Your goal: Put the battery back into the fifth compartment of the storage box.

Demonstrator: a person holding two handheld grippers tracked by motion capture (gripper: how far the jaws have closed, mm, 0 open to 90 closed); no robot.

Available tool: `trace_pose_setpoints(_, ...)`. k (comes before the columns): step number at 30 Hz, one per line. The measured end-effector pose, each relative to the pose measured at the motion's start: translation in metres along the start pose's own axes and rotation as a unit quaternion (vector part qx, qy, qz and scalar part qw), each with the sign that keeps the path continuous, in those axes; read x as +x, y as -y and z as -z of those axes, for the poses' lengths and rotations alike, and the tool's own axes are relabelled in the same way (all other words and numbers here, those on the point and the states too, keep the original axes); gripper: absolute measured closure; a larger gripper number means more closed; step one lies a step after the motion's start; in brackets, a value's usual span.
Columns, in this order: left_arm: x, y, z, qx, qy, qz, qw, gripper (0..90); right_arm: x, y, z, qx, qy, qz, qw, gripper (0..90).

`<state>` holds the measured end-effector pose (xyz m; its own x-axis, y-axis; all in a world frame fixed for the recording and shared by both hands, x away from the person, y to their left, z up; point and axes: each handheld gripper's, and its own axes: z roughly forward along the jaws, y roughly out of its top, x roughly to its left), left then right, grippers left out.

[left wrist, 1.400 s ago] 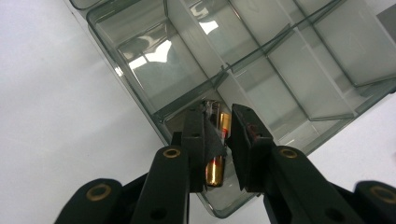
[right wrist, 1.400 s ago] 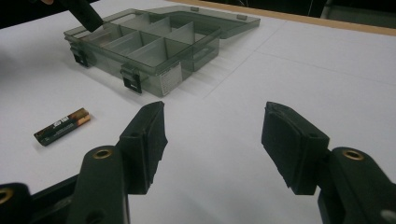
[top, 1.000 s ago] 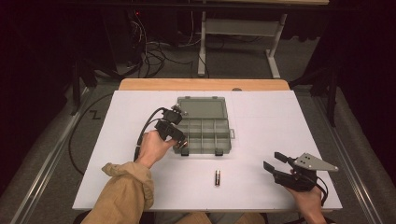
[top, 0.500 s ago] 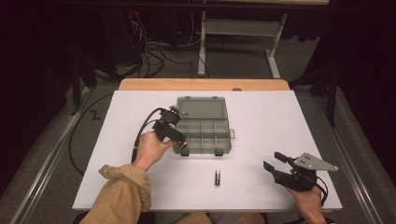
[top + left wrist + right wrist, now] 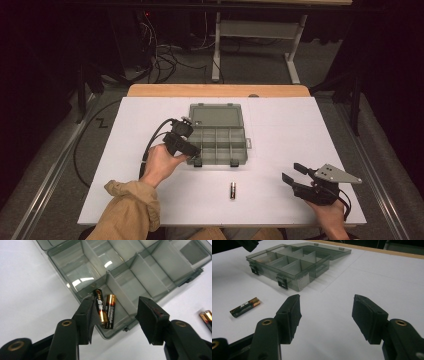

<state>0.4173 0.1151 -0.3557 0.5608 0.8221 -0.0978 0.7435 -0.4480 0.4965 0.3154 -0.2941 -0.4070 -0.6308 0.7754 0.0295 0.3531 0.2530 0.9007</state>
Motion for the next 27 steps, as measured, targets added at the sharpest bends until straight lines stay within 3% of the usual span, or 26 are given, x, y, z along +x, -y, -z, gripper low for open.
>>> trace_pose_setpoints(27, -0.025, 0.012, 0.005, -0.009, 0.019, -0.024, 0.9995, 45.4, 0.0, 0.0, 0.0, -0.003, 0.001, -0.001, 1.0, 41.6)
